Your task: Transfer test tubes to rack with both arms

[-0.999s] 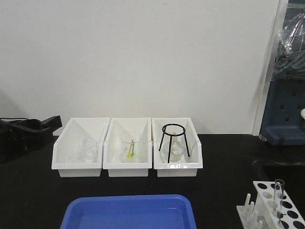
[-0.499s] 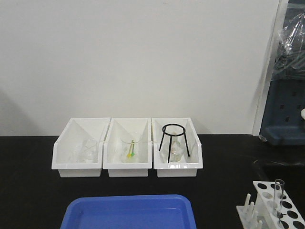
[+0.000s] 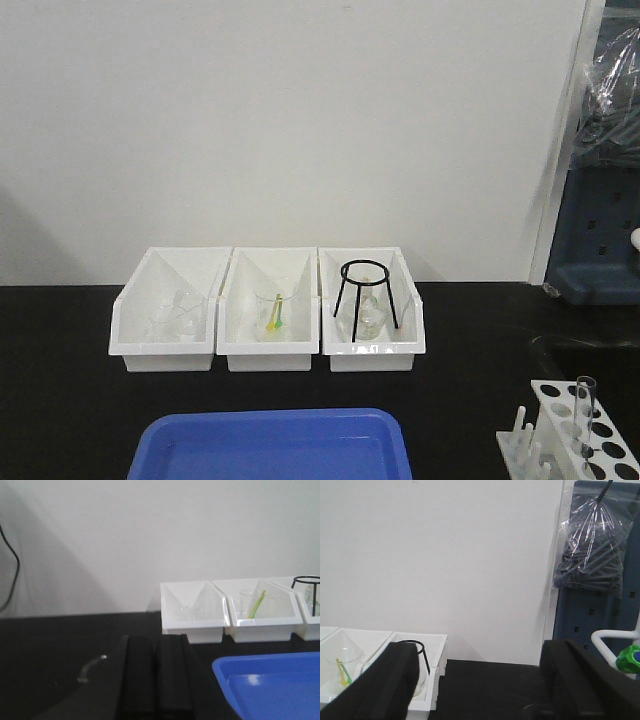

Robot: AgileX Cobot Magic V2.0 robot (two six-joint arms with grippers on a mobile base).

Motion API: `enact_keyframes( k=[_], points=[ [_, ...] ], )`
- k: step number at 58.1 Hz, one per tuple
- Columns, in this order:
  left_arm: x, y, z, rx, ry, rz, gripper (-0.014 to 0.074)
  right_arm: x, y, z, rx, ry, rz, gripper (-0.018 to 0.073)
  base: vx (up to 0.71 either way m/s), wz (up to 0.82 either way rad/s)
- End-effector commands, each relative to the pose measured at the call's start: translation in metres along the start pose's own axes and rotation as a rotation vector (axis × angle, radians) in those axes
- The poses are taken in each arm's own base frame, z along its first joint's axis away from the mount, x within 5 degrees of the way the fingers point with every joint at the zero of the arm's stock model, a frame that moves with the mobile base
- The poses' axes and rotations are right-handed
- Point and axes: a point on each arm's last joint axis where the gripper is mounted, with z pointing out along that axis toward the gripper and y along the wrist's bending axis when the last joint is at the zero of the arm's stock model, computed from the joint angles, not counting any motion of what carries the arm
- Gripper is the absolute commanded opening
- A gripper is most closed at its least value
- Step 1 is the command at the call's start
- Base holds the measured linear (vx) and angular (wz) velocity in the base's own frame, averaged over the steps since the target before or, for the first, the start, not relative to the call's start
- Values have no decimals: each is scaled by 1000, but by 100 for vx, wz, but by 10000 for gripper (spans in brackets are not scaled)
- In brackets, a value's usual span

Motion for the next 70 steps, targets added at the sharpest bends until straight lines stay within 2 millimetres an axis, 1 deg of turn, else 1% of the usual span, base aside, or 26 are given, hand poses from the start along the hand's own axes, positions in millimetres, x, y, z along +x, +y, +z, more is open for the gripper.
enact_keyframes(
  k=[1,9,59,65,70],
  points=[
    [-8,0,-1,0,-42,-98,-4,-19,-3,-1,21,-112,-21,566,0,0],
    [-4,0,-1,0,-5,-95,-4,-19,-3,-1,20,-111,-21,566,0,0],
    [-4,0,-1,0,-4,-95,-4,-18,-3,0,18,-102,-23,564,0,0],
    [-4,0,-1,0,-4,-95,-4,-19,-3,-6,21,-116,-31,564,0,0],
    [-4,0,-1,0,-4,-95,-4,-11,-2,-17,15,-123,-67,563,0,0]
  ],
)
